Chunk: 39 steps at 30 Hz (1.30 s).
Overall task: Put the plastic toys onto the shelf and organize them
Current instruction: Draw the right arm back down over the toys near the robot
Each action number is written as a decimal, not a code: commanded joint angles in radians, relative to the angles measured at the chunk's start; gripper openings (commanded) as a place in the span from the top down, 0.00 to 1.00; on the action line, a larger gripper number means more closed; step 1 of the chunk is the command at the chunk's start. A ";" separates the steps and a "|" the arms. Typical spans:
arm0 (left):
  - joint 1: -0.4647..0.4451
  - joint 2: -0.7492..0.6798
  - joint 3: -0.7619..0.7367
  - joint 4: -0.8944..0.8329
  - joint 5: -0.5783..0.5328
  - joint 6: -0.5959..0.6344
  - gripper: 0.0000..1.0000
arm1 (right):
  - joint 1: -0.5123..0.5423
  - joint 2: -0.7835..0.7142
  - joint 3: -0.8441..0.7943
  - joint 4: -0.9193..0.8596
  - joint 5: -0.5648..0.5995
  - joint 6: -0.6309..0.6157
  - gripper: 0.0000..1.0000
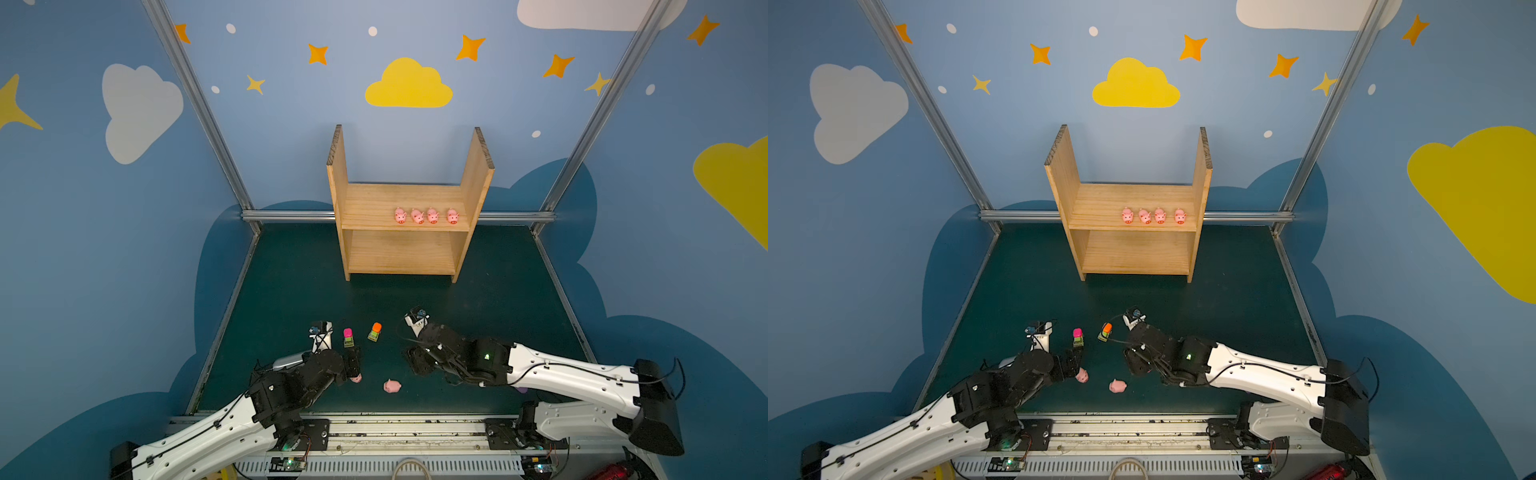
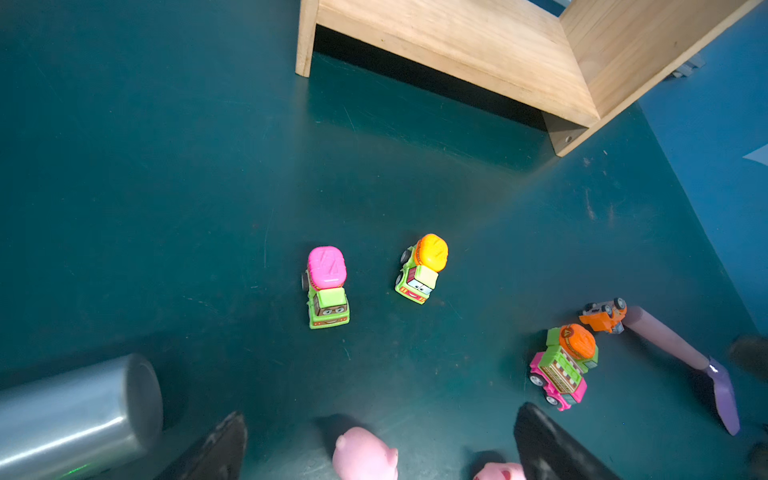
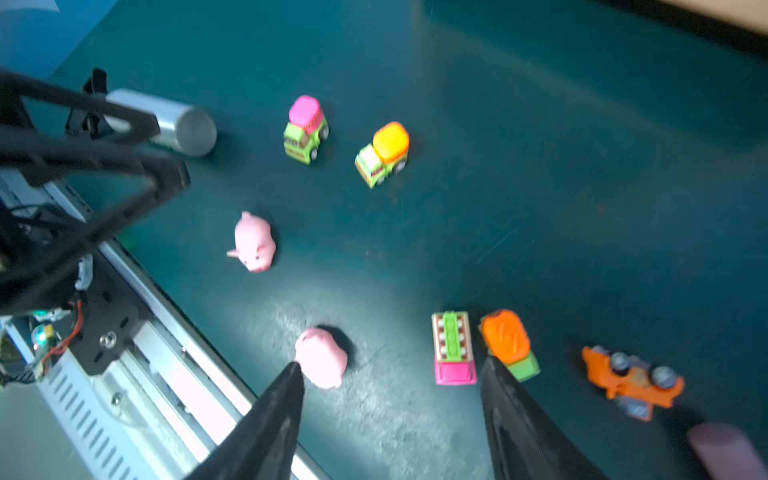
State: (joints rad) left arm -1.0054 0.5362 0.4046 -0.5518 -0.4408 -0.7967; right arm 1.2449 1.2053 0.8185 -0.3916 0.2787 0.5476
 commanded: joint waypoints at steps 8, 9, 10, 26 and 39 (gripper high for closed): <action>-0.022 -0.042 -0.033 -0.059 -0.067 -0.055 0.00 | 0.123 -0.001 -0.130 0.100 -0.021 0.152 0.50; -0.021 -0.044 -0.032 -0.067 -0.070 -0.053 0.00 | 0.136 0.012 -0.141 0.120 -0.028 0.170 0.55; -0.021 -0.048 -0.031 -0.072 -0.073 -0.053 0.00 | 0.144 0.022 -0.142 0.136 -0.034 0.186 0.58; -0.020 -0.018 -0.024 -0.085 -0.093 -0.035 0.00 | 0.218 0.308 -0.117 0.257 -0.075 0.268 0.70; -0.021 -0.041 -0.032 -0.086 -0.118 -0.026 0.00 | 0.118 0.391 -0.066 0.219 -0.080 0.211 0.70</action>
State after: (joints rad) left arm -1.0233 0.5003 0.3790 -0.6189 -0.5327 -0.8337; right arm 1.3846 1.5681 0.7326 -0.1474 0.2001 0.7868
